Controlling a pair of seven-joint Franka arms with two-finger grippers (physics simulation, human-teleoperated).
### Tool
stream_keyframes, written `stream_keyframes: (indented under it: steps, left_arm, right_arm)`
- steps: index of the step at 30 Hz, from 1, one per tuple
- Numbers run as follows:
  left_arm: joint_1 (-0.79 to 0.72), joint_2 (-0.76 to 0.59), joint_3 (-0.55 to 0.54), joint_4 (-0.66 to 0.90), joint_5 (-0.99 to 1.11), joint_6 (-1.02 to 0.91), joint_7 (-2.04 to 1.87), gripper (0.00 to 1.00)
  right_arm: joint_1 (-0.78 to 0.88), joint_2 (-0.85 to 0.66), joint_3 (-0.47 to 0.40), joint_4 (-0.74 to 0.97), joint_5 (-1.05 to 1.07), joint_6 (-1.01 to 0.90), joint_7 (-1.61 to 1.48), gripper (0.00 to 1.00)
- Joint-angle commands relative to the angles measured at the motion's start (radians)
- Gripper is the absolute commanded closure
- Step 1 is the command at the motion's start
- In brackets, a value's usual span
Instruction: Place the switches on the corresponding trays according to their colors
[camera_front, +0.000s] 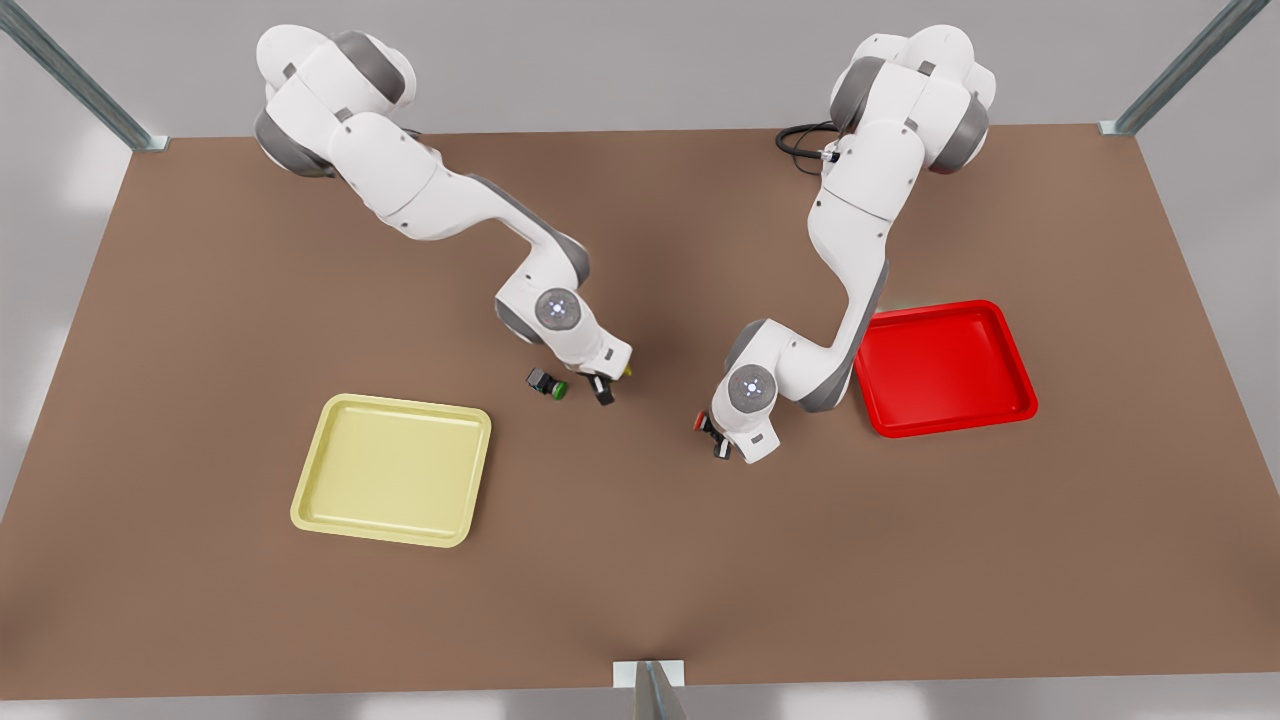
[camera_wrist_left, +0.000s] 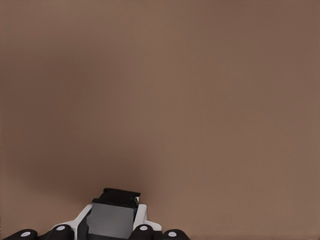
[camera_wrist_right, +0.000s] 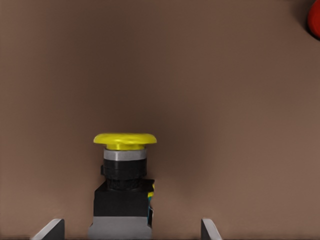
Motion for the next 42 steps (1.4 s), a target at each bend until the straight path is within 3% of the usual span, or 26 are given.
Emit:
stream_keyframes:
  steps: [1,6,12,14,16,18,21,23,29,30,31,42]
  left_arm:
    - [0.000,0.000,0.000,0.000,0.002,0.000,-0.001,0.48]
    - [0.000,0.006,0.000,0.000,0.002,0.008,0.001,0.48]
    - [0.003,-0.044,0.014,-0.012,0.005,-0.046,0.031,0.49]
    - [0.006,-0.122,0.046,-0.107,0.007,-0.047,0.106,0.49]
    - [0.006,-0.244,0.104,-0.264,0.010,-0.038,0.241,0.49]
    - [0.006,-0.346,0.175,-0.423,0.015,-0.001,0.402,0.49]
    - [0.005,-0.422,0.317,-0.563,0.021,0.042,0.649,0.49]
    - [0.006,-0.434,0.428,-0.615,0.131,0.092,0.735,0.49]
    - [0.015,-0.500,0.575,-0.804,0.308,0.240,0.835,0.48]
    - [0.015,-0.498,0.575,-0.807,0.308,0.240,0.838,0.33]
    - [0.015,-0.497,0.575,-0.807,0.308,0.238,0.843,0.00]
    - [0.012,-0.538,0.575,-0.796,0.308,0.210,0.844,0.00]
  right_arm:
    - [0.001,0.000,-0.001,0.000,0.000,0.000,0.002,0.00]
    - [0.007,-0.005,0.001,-0.021,-0.005,-0.011,0.039,0.00]
    - [0.020,0.001,0.001,-0.018,-0.015,0.002,0.039,0.23]
    - [0.023,0.001,0.001,-0.018,-0.017,0.000,0.039,0.31]
    - [0.023,0.001,0.001,-0.018,-0.017,-0.002,0.055,0.35]
    - [0.023,0.001,0.001,-0.018,-0.018,-0.002,0.055,0.47]
    - [0.026,0.001,0.001,-0.018,-0.021,-0.003,0.055,0.49]
    - [0.026,0.001,0.001,-0.018,-0.021,-0.005,0.055,0.49]
    - [0.027,0.001,0.002,-0.014,-0.021,-0.014,0.061,0.49]
    - [0.027,0.001,0.002,-0.014,-0.021,-0.014,0.064,0.50]
    - [0.027,0.001,0.002,-0.014,-0.021,-0.014,0.064,0.50]
    - [-0.023,-0.074,0.005,-0.012,-0.021,-0.066,0.042,0.50]
